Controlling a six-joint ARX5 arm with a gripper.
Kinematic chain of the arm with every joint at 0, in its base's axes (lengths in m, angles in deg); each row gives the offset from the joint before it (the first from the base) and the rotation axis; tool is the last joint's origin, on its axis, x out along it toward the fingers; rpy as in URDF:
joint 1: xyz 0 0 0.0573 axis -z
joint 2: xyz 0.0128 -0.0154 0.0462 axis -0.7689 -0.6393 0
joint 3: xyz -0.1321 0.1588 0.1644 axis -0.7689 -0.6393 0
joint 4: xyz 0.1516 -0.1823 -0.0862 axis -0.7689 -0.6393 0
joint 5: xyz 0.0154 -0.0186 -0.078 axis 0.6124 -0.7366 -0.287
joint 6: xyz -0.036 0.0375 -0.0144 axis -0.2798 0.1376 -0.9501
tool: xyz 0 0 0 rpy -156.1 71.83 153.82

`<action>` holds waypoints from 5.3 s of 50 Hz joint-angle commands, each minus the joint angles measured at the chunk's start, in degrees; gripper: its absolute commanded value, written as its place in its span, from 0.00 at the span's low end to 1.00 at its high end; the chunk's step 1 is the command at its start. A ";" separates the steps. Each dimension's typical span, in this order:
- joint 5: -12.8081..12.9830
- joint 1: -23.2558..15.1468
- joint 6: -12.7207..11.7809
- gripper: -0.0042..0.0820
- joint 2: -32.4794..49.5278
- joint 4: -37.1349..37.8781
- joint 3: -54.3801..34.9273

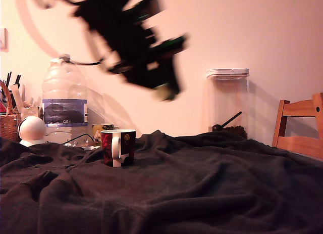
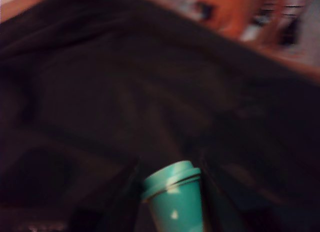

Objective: Pick up the coffee capsules from the table one by one and drop them inside the nearest coffee cup

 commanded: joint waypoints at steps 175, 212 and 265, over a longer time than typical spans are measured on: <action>-2.23 -18.38 -2.34 0.34 -25.35 -3.93 23.23; -2.36 -18.38 -2.34 0.34 -25.40 -5.57 23.23; -4.68 -16.46 -0.09 0.09 -17.86 -5.09 22.86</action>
